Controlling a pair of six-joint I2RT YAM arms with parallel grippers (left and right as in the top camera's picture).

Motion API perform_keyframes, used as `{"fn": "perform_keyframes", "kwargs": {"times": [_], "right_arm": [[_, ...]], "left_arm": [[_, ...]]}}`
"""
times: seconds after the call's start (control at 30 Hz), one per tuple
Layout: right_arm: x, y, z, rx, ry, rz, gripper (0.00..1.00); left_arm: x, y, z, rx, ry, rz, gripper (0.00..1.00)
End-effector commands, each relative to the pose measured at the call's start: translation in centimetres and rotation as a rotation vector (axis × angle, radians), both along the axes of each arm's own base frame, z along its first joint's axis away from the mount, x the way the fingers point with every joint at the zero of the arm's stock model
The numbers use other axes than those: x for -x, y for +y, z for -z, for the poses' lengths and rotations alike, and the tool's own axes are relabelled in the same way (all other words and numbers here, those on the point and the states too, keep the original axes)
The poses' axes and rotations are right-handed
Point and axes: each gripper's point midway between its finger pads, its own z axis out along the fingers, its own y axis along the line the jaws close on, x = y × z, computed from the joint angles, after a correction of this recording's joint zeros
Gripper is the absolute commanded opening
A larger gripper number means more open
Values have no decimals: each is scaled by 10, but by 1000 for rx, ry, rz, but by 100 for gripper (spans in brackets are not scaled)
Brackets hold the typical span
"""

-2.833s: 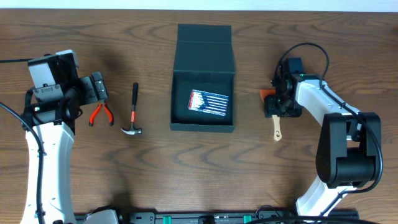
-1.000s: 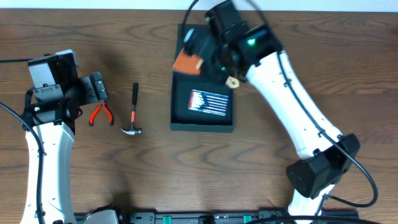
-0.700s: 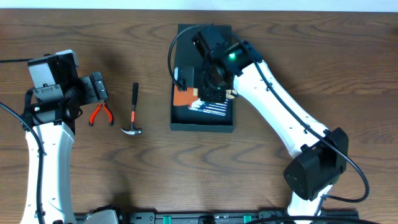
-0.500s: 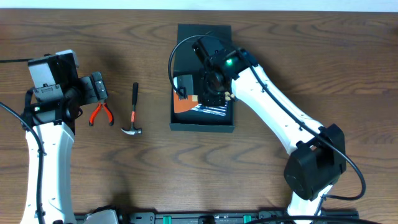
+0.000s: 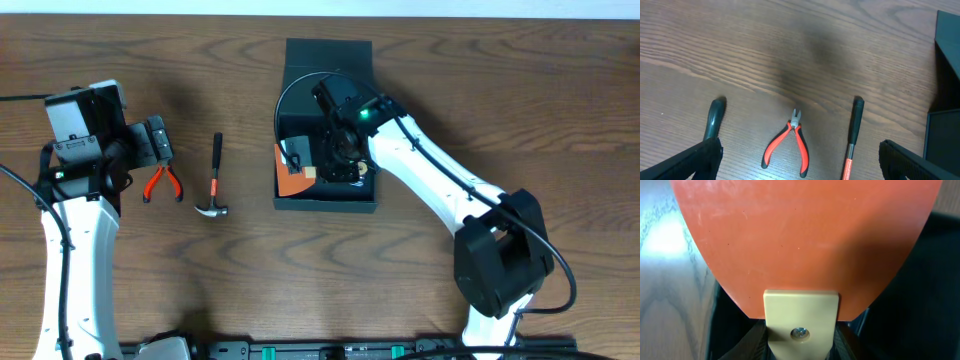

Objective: Pack container
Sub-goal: 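Carry the orange scraper with right gripper into the box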

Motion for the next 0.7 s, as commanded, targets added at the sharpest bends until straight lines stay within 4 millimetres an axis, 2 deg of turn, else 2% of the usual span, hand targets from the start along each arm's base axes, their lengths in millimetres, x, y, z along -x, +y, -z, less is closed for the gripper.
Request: {"fn": "perform_keyframes", "kwargs": {"times": [0.0,0.23,0.53,0.67], "right_arm": [[-3,-3,1,-23,13,0,1],[2,-3,7,-47,54,-2,1],[5,-6,38,1,117,5,5],[4,-10,45,24,125,17,8]], "left_arm": [[-3,1,-3,-1,-4,5,98],[-3,1,-3,-1,-4,5,98],[-3,1,-3,-1,-5,5,98],[-3,1,-3,-1,-5,5,98]]}}
